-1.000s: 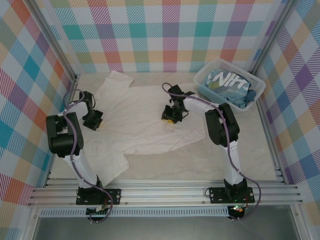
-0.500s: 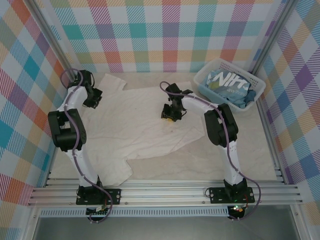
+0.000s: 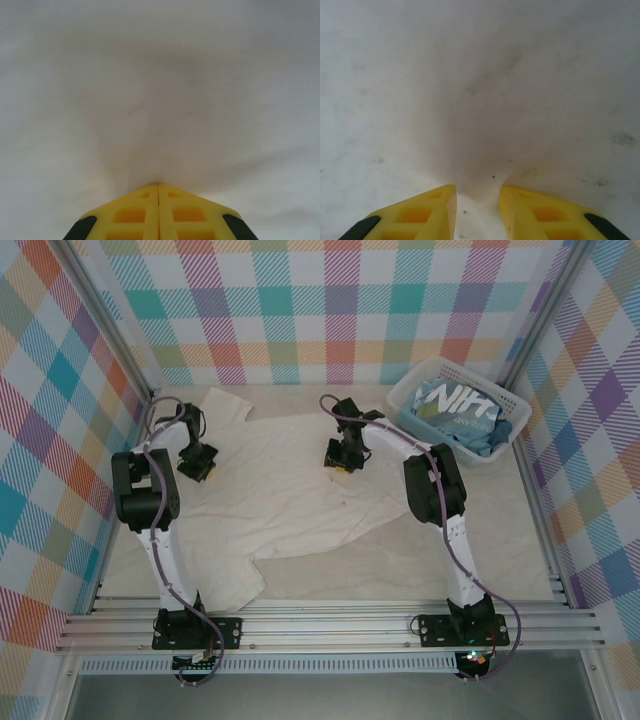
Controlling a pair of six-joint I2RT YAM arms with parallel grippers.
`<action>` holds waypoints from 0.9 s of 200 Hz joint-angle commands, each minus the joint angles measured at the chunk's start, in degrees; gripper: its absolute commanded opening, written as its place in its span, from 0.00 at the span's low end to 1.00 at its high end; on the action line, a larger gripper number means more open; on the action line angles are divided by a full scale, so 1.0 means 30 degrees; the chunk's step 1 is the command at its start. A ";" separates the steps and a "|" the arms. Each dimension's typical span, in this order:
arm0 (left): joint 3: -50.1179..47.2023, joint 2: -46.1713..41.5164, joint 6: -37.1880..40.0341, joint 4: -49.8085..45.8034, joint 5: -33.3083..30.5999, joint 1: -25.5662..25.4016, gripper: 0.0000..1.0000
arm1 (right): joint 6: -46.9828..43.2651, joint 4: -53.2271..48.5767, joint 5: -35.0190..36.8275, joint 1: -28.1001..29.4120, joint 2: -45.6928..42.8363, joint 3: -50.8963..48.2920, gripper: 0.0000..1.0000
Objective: Fold and stack the t-shirts
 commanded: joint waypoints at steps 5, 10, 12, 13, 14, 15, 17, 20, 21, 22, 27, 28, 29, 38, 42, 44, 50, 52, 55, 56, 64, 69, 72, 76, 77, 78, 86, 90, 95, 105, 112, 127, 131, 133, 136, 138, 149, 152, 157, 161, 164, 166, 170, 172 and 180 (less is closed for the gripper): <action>-0.3101 -0.1855 0.0584 -0.1696 -0.0882 0.0475 0.06 | 0.0096 -0.1934 -0.0139 0.0457 0.0310 -0.0572 0.31; -0.3162 -0.2066 0.0699 -0.1821 -0.0883 0.0473 0.06 | 0.0177 -0.1829 -0.0030 0.0457 0.0072 -0.0967 0.32; -0.3152 -0.2123 0.0720 -0.1865 -0.0857 0.0468 0.06 | 0.0221 -0.1751 -0.0006 0.0458 -0.0007 -0.1142 0.32; -0.3131 -0.2152 0.0723 -0.1897 -0.0863 0.0458 0.06 | 0.0238 -0.1699 0.0018 0.0459 -0.0069 -0.1225 0.32; -0.3120 -0.2181 0.0725 -0.1927 -0.0851 0.0467 0.06 | 0.0247 -0.1658 0.0029 0.0459 -0.0129 -0.1296 0.32; -0.3100 -0.2210 0.0726 -0.1943 -0.0845 0.0457 0.06 | 0.0266 -0.1609 0.0035 0.0444 -0.0174 -0.1375 0.32; -0.3063 -0.2269 0.0726 -0.1991 -0.0818 0.0450 0.06 | 0.0265 -0.1513 0.0054 0.0455 -0.0259 -0.1559 0.32; -0.2954 -0.2331 0.0738 -0.2035 -0.0803 0.0451 0.06 | 0.0304 -0.1352 0.0079 0.0458 -0.0388 -0.1775 0.32; -0.2914 -0.2344 0.0732 -0.2041 -0.0792 0.0435 0.06 | 0.0309 -0.1324 0.0075 0.0459 -0.0465 -0.1849 0.32; -0.2851 -0.2365 0.0729 -0.2043 -0.0786 0.0426 0.06 | 0.0311 -0.1280 0.0087 0.0459 -0.0503 -0.1901 0.32; -0.2566 -0.2453 0.0582 -0.2096 -0.0786 0.0427 0.06 | 0.0299 -0.1120 0.0098 0.0459 -0.0705 -0.2125 0.32; -0.2515 -0.2449 0.0567 -0.2100 -0.0798 0.0437 0.06 | 0.0292 -0.1105 0.0099 0.0459 -0.0740 -0.2185 0.32; -0.2446 -0.2461 0.0559 -0.2117 -0.0804 0.0428 0.06 | 0.0288 -0.1098 0.0114 0.0459 -0.0772 -0.2200 0.32; -0.1726 -0.2399 0.0215 -0.2274 -0.0890 0.0376 0.06 | 0.0212 -0.1141 0.0252 0.0442 -0.0982 -0.2220 0.32; -0.1353 -0.2328 0.0032 -0.2280 -0.0875 0.0342 0.07 | 0.0134 -0.1123 0.0322 0.0458 -0.1074 -0.2189 0.32; -0.1162 -0.2291 0.0004 -0.2280 -0.0855 0.0318 0.07 | 0.0086 -0.1120 0.0346 0.0444 -0.1114 -0.2136 0.32; -0.0577 -0.2080 -0.0135 -0.2349 -0.0824 0.0210 0.08 | -0.0070 -0.1001 0.0533 0.0459 -0.1275 -0.2032 0.31; -0.0367 -0.1995 -0.0170 -0.2400 -0.0813 0.0168 0.09 | -0.0141 -0.0980 0.0574 0.0451 -0.1310 -0.1980 0.32; -0.0031 -0.1868 -0.0195 -0.2478 -0.0810 0.0079 0.09 | -0.0248 -0.0934 0.0683 0.0458 -0.1388 -0.1908 0.32; 0.0085 -0.1805 -0.0203 -0.2511 -0.0810 0.0058 0.09 | -0.0275 -0.0924 0.0728 0.0458 -0.1404 -0.1872 0.32; 0.0933 -0.1333 -0.0167 -0.2838 -0.0782 -0.0175 0.10 | -0.0540 -0.0861 0.1063 0.0430 -0.1481 -0.1544 0.32; 0.1427 -0.1016 -0.0105 -0.3145 -0.0810 -0.0296 0.10 | -0.0723 -0.0856 0.1287 0.0403 -0.1490 -0.1284 0.32; 0.1684 -0.0834 -0.0066 -0.3318 -0.0846 -0.0382 0.10 | -0.0845 -0.0893 0.1347 0.0379 -0.1451 -0.1103 0.32; 0.1918 -0.0599 0.0000 -0.3511 -0.0913 -0.0476 0.10 | -0.0962 -0.0933 0.1454 0.0349 -0.1378 -0.0826 0.32; 0.1953 -0.0555 0.0012 -0.3540 -0.0920 -0.0498 0.10 | -0.0983 -0.0953 0.1465 0.0331 -0.1355 -0.0745 0.32; 0.1985 -0.0533 0.0018 -0.3569 -0.0923 -0.0523 0.10 | -0.0994 -0.0963 0.1471 0.0322 -0.1299 -0.0675 0.32; 0.2017 -0.0179 0.0082 -0.3571 -0.0834 -0.0621 0.10 | -0.1103 -0.1234 0.1485 0.0220 -0.0903 -0.0041 0.33; 0.1966 0.0028 0.0113 -0.3584 -0.0710 -0.0636 0.10 | -0.1135 -0.1436 0.1411 0.0156 -0.0644 0.0324 0.33; 0.1931 0.0296 0.0162 -0.3651 -0.0562 -0.0629 0.10 | -0.1151 -0.1671 0.1315 0.0084 -0.0285 0.0753 0.32; 0.2075 0.0929 0.0377 -0.3866 -0.0353 -0.0608 0.09 | -0.1179 -0.2064 0.1150 -0.0034 0.0393 0.1426 0.32; 0.2303 0.1407 0.0489 -0.4024 -0.0297 -0.0613 0.08 | -0.1199 -0.2236 0.1054 -0.0094 0.0787 0.1774 0.32; 0.2923 0.2292 0.0636 -0.4067 -0.0131 -0.0613 0.07 | -0.1238 -0.2509 0.0871 -0.0155 0.1520 0.2385 0.32; 0.3204 0.2576 0.0712 -0.4106 -0.0033 -0.0611 0.06 | -0.1217 -0.2657 0.0835 -0.0182 0.1639 0.2592 0.32; 0.3347 0.2722 0.0716 -0.4099 0.0044 -0.0623 0.06 | -0.1197 -0.2764 0.0811 -0.0207 0.1755 0.2736 0.32; 0.3641 0.2988 0.0725 -0.4119 0.0180 -0.0609 0.06 | -0.1160 -0.2885 0.0786 -0.0236 0.1921 0.2900 0.32; 0.3822 0.3213 0.0726 -0.4146 0.0265 -0.0608 0.06 | -0.1131 -0.2953 0.0762 -0.0264 0.2023 0.3033 0.32; 0.5094 0.4356 0.0812 -0.4301 0.0747 -0.0659 0.05 | -0.0966 -0.3274 0.0606 -0.0454 0.2578 0.3569 0.32; 0.5387 0.4668 0.0811 -0.4302 0.0879 -0.0643 0.04 | -0.0923 -0.3323 0.0599 -0.0512 0.2724 0.3685 0.32; 0.6000 0.5263 0.0771 -0.4276 0.1047 -0.0654 0.04 | -0.0824 -0.3442 0.0620 -0.0628 0.2934 0.3931 0.32; 0.6496 0.5700 0.0735 -0.4209 0.1181 -0.0640 0.04 | -0.0753 -0.3548 0.0627 -0.0743 0.3113 0.4139 0.32; 0.6844 0.6030 0.0728 -0.4125 0.1344 -0.0637 0.04 | -0.0702 -0.3664 0.0649 -0.0830 0.3263 0.4346 0.32; 0.7069 0.6236 0.0712 -0.4067 0.1413 -0.0651 0.04 | -0.0680 -0.3755 0.0640 -0.0882 0.3362 0.4464 0.32; 0.7740 0.6656 0.0698 -0.3952 0.1558 -0.0645 0.03 | -0.0614 -0.3910 0.0650 -0.1042 0.3577 0.4790 0.32; 0.8055 0.6898 0.0712 -0.3929 0.1599 -0.0653 0.03 | -0.0577 -0.3993 0.0633 -0.1110 0.3711 0.4955 0.32; 0.9517 0.7817 0.0726 -0.3837 0.1840 -0.0665 0.03 | -0.0532 -0.4345 0.0655 -0.1418 0.4185 0.5781 0.32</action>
